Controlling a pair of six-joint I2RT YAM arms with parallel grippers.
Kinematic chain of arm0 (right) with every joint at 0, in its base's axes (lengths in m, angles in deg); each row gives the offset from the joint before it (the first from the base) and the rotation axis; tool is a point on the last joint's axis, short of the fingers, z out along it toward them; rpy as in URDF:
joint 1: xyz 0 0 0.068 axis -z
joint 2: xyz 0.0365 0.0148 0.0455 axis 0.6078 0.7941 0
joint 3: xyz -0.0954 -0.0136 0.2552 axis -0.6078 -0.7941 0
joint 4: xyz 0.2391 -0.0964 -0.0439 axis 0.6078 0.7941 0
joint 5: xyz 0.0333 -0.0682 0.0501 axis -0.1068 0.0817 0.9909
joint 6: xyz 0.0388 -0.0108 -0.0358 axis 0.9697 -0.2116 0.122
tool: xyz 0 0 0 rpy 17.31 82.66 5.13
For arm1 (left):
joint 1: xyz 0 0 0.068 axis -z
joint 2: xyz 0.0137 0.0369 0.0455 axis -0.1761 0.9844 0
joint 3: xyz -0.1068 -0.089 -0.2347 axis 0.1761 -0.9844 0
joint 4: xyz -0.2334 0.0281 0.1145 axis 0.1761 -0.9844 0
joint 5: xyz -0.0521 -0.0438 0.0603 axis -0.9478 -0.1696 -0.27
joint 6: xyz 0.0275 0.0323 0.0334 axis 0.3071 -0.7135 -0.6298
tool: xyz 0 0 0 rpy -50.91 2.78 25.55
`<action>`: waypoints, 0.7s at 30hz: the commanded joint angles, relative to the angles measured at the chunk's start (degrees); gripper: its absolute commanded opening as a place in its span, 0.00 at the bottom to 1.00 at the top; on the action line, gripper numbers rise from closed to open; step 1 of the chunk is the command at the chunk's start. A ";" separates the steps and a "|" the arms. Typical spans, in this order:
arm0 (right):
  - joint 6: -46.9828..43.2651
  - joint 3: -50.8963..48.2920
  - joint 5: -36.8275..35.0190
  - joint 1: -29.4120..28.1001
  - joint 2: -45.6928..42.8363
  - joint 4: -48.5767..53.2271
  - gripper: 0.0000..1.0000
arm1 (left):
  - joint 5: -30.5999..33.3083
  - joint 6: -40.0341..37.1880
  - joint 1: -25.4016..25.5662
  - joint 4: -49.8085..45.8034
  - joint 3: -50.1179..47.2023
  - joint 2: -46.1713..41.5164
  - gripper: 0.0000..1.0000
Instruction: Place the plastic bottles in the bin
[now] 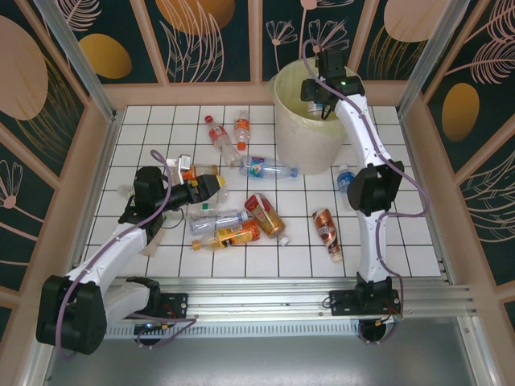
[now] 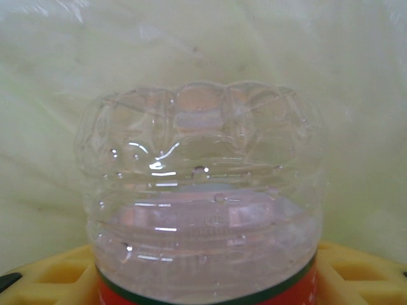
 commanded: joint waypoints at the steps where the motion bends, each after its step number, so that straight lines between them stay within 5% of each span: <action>1: 0.97 -0.69 0.83 0.54 1.40 2.48 0.61 | 0.13 -0.69 0.36 0.00 1.24 0.17 0.99; 21: 2.20 -1.80 2.41 1.08 4.91 3.86 0.62 | 0.48 -0.74 0.48 -0.23 1.15 -0.01 0.99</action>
